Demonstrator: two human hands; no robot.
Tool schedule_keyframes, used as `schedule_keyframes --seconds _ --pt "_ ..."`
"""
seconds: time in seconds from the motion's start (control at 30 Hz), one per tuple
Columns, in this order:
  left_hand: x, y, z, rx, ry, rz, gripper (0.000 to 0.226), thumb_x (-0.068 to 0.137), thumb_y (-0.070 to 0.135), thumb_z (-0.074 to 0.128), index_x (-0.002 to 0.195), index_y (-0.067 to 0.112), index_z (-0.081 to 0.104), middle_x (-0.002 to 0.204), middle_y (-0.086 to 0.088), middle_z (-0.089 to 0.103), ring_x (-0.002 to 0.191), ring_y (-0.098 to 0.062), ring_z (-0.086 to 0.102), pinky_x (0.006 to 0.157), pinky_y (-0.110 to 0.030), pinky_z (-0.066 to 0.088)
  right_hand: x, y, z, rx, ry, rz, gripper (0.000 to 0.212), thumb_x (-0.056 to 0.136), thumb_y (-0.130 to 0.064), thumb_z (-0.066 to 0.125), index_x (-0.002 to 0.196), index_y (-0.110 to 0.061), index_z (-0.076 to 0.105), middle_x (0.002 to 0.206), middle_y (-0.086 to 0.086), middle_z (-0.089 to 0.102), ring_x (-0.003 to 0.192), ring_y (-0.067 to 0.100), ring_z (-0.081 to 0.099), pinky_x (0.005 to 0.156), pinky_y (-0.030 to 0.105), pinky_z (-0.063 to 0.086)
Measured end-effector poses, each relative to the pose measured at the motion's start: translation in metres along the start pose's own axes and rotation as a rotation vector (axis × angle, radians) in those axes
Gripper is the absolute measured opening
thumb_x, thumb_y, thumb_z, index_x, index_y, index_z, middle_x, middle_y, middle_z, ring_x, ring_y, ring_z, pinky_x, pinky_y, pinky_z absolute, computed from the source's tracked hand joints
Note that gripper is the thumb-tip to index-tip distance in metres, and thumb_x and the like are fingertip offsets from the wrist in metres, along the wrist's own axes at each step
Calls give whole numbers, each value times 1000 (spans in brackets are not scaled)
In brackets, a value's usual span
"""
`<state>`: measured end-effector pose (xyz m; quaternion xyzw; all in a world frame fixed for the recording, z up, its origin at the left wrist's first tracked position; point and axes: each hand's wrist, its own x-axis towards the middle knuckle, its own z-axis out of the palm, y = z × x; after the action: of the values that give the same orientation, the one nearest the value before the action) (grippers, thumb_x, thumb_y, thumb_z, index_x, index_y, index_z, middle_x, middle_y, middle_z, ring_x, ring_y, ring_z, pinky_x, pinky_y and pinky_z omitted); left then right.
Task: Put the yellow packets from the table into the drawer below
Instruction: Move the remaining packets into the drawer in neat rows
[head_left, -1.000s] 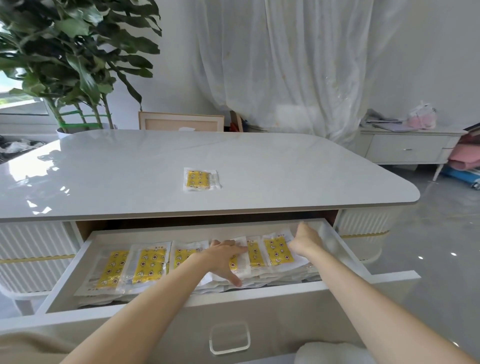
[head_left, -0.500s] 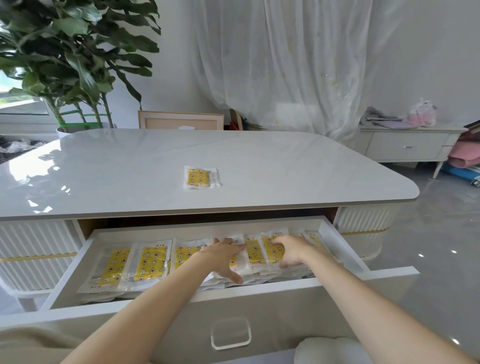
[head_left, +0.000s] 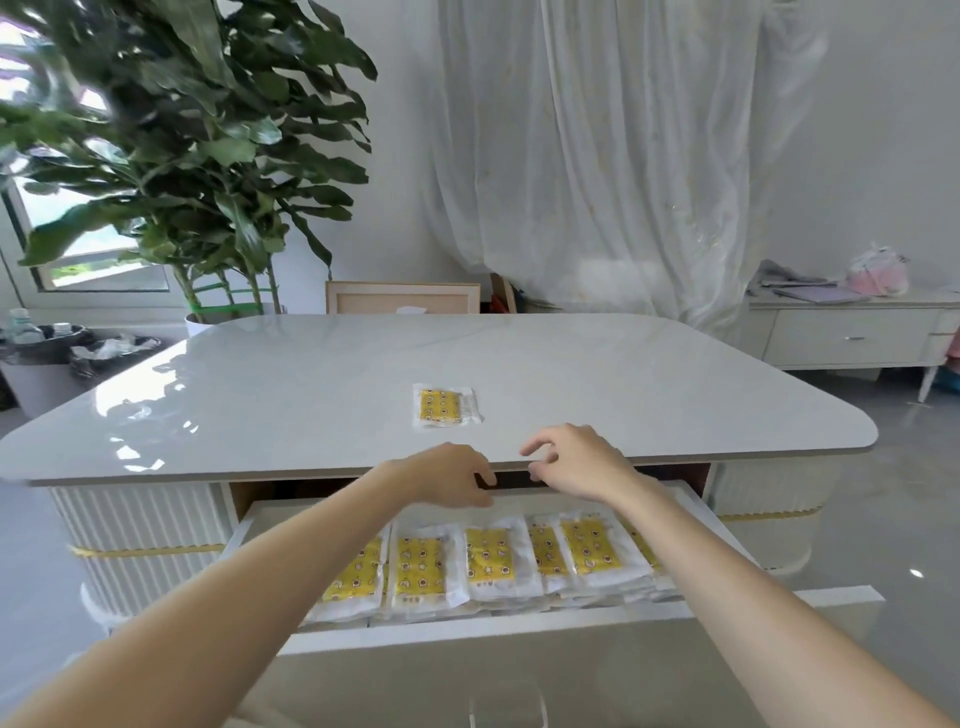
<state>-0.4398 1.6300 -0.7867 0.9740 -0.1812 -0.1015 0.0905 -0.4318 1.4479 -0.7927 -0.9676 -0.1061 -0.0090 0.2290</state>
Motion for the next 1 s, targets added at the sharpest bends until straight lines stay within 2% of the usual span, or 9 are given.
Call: schedule_keyframes --seconds 0.17,0.27,0.33,0.43,0.53,0.6,0.7,0.9,1.0 --pt "5 -35 -14 -159 223 -166 41 92 27 53 132 16 49 124 -4 58 116 -20 52 95 -30 42 25 -23 14 169 112 -36 31 93 -20 50 121 -23 61 119 -3 63 103 15 61 89 31 51" --pt "14 -50 -14 -163 289 -256 49 93 26 49 141 15 38 133 -12 45 125 -28 41 99 -34 38 44 -29 29 216 63 -52 39 93 -21 52 132 -22 53 135 0 53 115 17 54 95 31 46" --pt "19 -58 -12 -116 276 -301 56 96 29 45 147 16 27 140 -16 33 130 -33 31 103 -38 34 57 -32 38 204 -9 -82 48 92 -23 54 139 -21 44 144 2 42 126 19 46 99 30 40" --pt "26 -68 -11 -100 213 -298 64 97 32 42 152 18 11 146 -18 27 136 -37 23 106 -44 31 77 -39 46 118 -101 -123 64 93 -34 53 150 -22 26 158 2 20 144 22 22 115 39 24" --pt "37 -76 -11 -161 155 -276 68 96 33 42 153 21 6 150 -14 31 138 -35 29 111 -45 30 94 -45 54 -18 -117 -113 60 99 -42 38 153 -29 17 162 -4 6 148 20 9 117 52 6" --pt "43 -76 -11 -210 126 -274 67 96 31 40 153 23 5 153 -10 30 140 -33 26 113 -44 26 100 -46 61 -101 -95 -104 53 101 -41 28 153 -30 18 162 -3 7 149 20 8 116 55 2" --pt "48 -76 -10 -212 115 -275 61 97 31 37 152 22 12 157 -6 23 145 -29 16 118 -42 17 103 -47 68 -178 -73 -110 50 102 -42 20 152 -33 20 162 2 9 149 21 7 116 53 1" --pt "32 -82 -11 -326 208 -256 51 91 22 49 142 19 43 147 -3 41 135 -21 38 105 -27 32 87 -43 62 -124 -58 -195 47 102 -39 26 149 -34 30 159 3 23 147 19 17 119 43 11" --pt "17 -86 -10 -499 290 -298 43 90 17 53 133 17 54 138 -4 51 126 -20 46 97 -24 37 73 -43 63 -40 -56 -214 44 99 -40 33 143 -37 38 151 0 36 140 22 30 115 38 24"
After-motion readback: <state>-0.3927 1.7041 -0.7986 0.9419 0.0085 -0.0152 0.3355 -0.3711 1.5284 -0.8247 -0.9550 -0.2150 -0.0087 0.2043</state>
